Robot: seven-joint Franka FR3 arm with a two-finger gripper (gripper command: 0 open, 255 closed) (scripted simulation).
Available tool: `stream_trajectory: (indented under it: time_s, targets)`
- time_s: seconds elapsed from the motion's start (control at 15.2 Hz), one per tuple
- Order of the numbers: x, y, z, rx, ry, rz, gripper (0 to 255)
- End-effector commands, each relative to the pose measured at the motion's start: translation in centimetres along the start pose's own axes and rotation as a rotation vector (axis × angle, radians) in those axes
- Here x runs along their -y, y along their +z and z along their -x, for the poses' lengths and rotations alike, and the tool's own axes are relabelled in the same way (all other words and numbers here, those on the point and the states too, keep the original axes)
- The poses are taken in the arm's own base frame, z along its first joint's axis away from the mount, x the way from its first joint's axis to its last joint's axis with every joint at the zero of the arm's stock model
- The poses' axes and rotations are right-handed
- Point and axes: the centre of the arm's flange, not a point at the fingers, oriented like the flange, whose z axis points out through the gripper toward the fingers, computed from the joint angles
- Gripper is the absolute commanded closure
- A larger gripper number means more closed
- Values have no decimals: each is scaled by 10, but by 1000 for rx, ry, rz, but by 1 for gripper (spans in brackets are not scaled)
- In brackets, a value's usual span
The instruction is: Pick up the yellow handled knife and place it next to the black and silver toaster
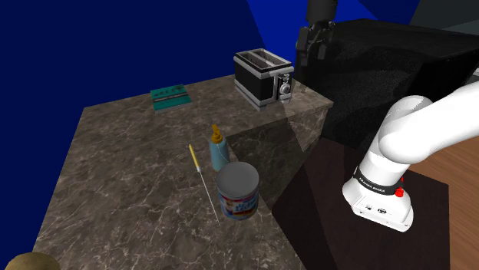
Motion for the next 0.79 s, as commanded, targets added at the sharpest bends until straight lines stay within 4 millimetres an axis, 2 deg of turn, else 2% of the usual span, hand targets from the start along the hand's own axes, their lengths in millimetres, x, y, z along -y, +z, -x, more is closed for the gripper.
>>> stream_trajectory:
  time_s: [0.0,0.73]
  targets:
    - [0,0,0,0,0,0,0]
    - [126,75,-6,-27,81,9,0]
